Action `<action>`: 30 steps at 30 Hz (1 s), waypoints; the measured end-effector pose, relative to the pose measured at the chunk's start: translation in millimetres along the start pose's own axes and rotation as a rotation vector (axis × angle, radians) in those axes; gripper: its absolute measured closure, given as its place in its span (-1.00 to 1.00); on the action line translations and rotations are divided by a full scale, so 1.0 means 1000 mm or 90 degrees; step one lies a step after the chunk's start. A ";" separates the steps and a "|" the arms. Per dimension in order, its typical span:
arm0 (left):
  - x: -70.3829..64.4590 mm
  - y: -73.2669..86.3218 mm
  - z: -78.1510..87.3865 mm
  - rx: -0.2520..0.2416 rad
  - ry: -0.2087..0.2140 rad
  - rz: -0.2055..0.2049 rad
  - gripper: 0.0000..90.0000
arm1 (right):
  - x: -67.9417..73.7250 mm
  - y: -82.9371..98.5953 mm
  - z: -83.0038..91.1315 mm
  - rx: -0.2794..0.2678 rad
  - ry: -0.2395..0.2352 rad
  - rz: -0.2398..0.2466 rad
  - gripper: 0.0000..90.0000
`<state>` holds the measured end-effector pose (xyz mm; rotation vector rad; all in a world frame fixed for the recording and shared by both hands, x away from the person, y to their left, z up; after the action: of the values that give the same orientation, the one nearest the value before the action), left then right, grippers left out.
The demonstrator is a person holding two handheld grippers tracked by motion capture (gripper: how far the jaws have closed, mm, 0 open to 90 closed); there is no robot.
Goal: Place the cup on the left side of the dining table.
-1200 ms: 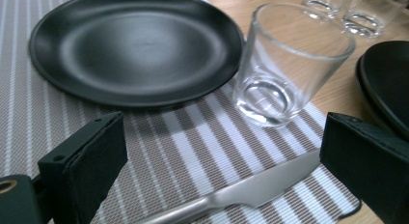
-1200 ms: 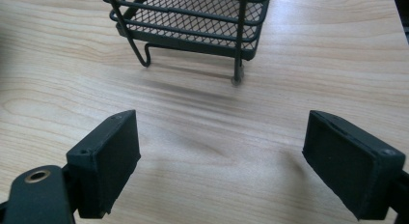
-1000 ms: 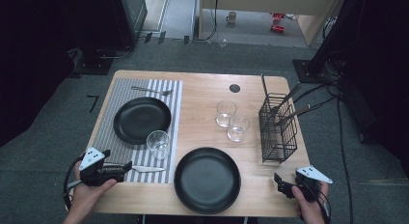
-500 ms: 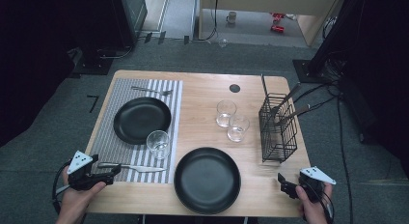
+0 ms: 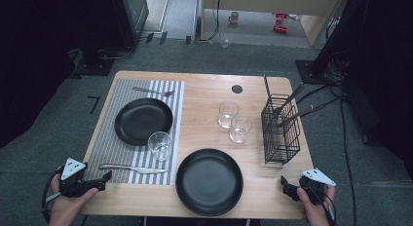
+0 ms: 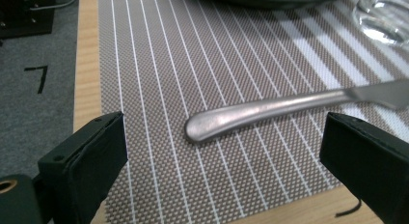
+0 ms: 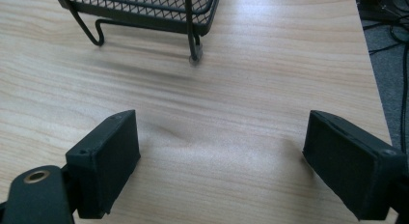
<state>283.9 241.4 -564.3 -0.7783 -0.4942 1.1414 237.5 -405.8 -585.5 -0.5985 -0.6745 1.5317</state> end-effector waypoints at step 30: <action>0.003 0.014 -0.010 0.043 -0.027 -0.019 -0.93 | 0.006 0.003 -0.003 0.005 -0.019 0.000 -0.91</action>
<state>283.3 244.0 -581.7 -0.6869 -0.4990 1.1431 237.5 -399.5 -589.3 -0.5706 -0.6903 1.5460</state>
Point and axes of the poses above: each handheld gripper's, and its own axes: z roughly backward along the jaws, y roughly out of its underside, x roughly to its left, the point moved 9 cm from there along -z, roughly forward along the jaws, and after that the axes turned 1 degree about -z, right-handed, at the moved point
